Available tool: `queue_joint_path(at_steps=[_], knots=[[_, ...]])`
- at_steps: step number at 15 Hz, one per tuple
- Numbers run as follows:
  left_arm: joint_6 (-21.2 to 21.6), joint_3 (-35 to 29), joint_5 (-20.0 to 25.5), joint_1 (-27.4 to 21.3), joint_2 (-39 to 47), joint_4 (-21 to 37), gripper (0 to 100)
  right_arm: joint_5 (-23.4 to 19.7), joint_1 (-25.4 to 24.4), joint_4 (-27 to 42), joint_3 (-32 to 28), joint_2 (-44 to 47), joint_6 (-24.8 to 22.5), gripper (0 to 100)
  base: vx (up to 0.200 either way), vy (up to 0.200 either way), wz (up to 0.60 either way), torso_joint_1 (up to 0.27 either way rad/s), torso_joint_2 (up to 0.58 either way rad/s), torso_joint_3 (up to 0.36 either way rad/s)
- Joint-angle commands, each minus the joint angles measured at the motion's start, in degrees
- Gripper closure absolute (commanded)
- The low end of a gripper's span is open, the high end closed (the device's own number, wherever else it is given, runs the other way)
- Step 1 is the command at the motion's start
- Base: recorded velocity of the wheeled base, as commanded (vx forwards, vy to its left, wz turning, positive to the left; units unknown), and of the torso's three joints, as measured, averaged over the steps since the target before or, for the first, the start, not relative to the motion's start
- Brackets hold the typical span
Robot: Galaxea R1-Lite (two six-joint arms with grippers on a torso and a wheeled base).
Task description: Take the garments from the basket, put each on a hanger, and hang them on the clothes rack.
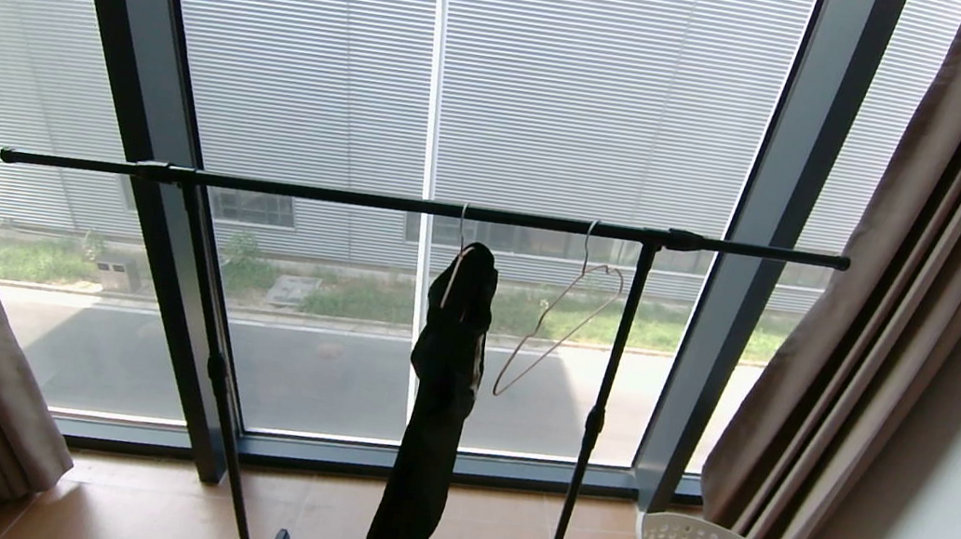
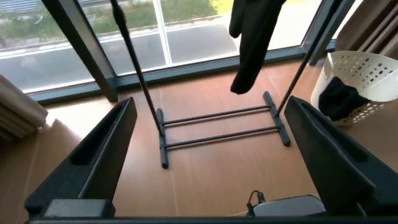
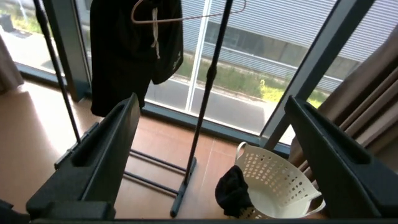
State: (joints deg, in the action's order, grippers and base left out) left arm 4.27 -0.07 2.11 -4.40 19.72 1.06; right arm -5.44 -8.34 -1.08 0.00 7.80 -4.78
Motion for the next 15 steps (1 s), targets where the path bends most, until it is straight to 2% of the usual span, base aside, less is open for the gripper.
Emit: queue_joint_path(at_steps=[1,2,3,5,7,8,9,11,12,13,14,15], knots=[[0.48,-0.28,0.18,0.53,-9.79,0.87,0,-0.01,2.71,-0.32,0.00,-2.18,0.65,0,0.000,0.000,0.00,0.000,0.00,0.000],[0.74,-0.37,0.70,-0.35,-14.28,0.87,0,0.34,2.80,-0.32,0.00,-2.26,0.91,0,0.000,0.000,0.00,0.000,0.00,0.000],[0.92,-0.37,0.62,-0.35,-14.19,0.87,0,0.52,3.33,-0.32,0.00,-2.26,0.91,0,0.000,0.000,0.00,0.000,0.00,0.000],[1.27,-0.28,-0.44,-0.26,-14.01,0.96,0,0.08,7.37,0.03,0.00,-5.25,0.65,0,0.000,0.000,0.00,0.000,0.00,0.000],[0.66,-0.28,-0.97,0.01,-14.01,0.96,0,0.78,8.25,-0.15,0.00,-7.80,0.82,0,0.000,0.000,0.00,0.000,0.00,0.000],[0.83,-0.37,-1.23,5.02,-13.75,0.96,0,2.89,8.25,-0.15,0.00,-7.80,2.05,0,0.000,0.000,0.00,0.000,0.00,0.000],[1.18,-0.37,-0.70,9.23,-13.92,0.96,0,2.89,8.25,-0.15,0.00,-7.80,3.28,0,0.000,0.000,0.00,0.000,0.00,0.000],[0.74,-0.28,-0.35,8.71,-13.92,0.87,0,2.62,8.25,-0.06,0.00,-7.80,3.20,0,0.000,0.000,0.00,0.000,0.00,0.000],[-0.84,-0.37,2.11,8.27,-14.19,0.87,0,2.54,8.25,-0.06,0.00,-7.80,3.20,0,0.000,0.000,0.00,0.000,0.00,0.000],[-1.10,-0.37,2.90,6.42,-14.71,0.87,0,2.45,8.25,0.03,0.00,-7.80,3.20,0,0.000,0.000,0.00,0.000,0.00,0.000],[-0.93,-0.37,2.64,2.38,-15.86,0.87,0,1.57,8.25,0.12,0.00,-7.80,2.76,0,0.000,0.000,0.00,0.000,0.00,0.000],[-0.93,-0.37,2.73,2.47,-15.86,0.87,0,0.60,8.25,0.03,0.00,-7.80,1.97,0,0.000,0.000,0.00,0.000,0.00,0.000]])
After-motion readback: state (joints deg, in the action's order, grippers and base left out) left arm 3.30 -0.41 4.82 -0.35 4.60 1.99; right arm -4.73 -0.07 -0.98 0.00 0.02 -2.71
